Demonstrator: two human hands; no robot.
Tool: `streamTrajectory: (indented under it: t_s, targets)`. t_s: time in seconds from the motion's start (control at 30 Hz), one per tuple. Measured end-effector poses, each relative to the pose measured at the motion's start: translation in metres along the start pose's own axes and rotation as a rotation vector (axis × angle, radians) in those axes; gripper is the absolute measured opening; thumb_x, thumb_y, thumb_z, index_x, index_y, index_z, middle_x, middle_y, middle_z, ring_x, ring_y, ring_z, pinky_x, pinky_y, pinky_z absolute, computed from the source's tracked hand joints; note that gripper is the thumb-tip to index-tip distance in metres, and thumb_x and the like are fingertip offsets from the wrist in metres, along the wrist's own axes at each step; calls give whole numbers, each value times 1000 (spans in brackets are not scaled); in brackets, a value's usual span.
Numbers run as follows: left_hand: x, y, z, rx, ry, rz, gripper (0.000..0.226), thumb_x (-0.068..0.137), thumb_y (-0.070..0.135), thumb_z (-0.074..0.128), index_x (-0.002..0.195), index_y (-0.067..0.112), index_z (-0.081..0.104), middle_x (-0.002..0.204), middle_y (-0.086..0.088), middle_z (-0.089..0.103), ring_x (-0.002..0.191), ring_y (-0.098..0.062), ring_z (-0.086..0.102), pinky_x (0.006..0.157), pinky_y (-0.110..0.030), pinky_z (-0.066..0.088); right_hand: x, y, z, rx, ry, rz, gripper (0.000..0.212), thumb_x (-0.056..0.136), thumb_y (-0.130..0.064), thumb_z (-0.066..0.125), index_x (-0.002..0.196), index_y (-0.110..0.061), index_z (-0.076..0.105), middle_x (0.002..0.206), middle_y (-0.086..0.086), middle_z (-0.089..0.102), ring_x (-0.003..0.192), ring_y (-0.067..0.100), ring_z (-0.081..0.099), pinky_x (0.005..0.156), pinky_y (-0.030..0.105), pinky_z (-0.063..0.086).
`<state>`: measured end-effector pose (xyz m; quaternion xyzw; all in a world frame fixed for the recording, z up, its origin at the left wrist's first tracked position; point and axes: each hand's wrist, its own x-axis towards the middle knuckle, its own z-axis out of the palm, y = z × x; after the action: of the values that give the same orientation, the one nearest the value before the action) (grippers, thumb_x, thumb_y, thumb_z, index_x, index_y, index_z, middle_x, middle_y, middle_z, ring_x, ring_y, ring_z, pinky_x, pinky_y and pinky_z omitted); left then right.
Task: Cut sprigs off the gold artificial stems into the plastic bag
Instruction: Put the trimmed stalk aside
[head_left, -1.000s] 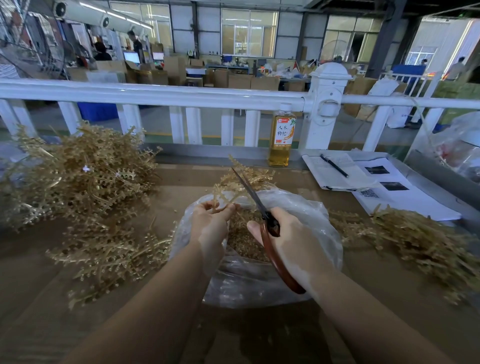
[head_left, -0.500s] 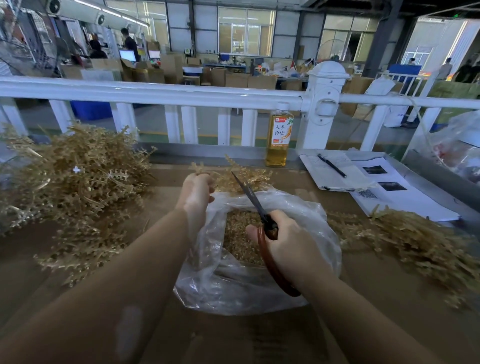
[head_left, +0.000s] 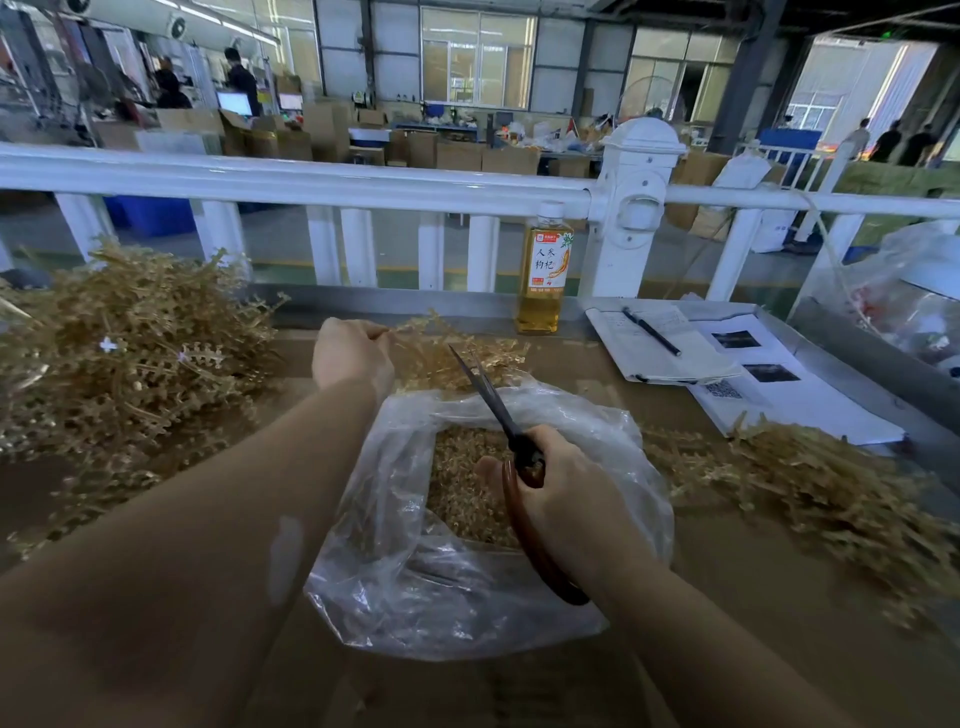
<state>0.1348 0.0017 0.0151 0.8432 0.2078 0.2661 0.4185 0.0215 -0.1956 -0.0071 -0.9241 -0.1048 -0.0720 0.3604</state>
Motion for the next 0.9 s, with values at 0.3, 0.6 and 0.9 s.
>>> streamTrajectory:
  t_s: [0.3, 0.6, 0.9]
  targets:
    - [-6, -13, 19, 245, -316, 71, 35, 92, -4, 43, 119, 7, 62, 117, -11, 64, 102, -25, 59, 87, -30, 46, 4, 6, 1, -47, 35, 20, 31, 93, -47, 56, 114, -24, 54, 101, -5, 64, 93, 15, 60, 78, 29, 50]
    - [-19, -16, 10, 230, -391, 129, 30, 98, 17, 44, 113, 2, 65, 112, -14, 66, 96, -25, 58, 80, -27, 41, 2, 8, -7, -119, 45, 72, 16, 95, -35, 51, 109, -29, 52, 88, -13, 57, 74, 4, 53, 54, 14, 33]
    - [-60, -13, -13, 204, -245, 218, 21, 91, 28, 56, 105, 18, 69, 112, -4, 67, 106, -22, 58, 95, -36, 48, 0, 9, -24, 16, 110, 122, 22, 96, -34, 56, 107, -23, 41, 82, -13, 58, 71, 13, 61, 67, 36, 51]
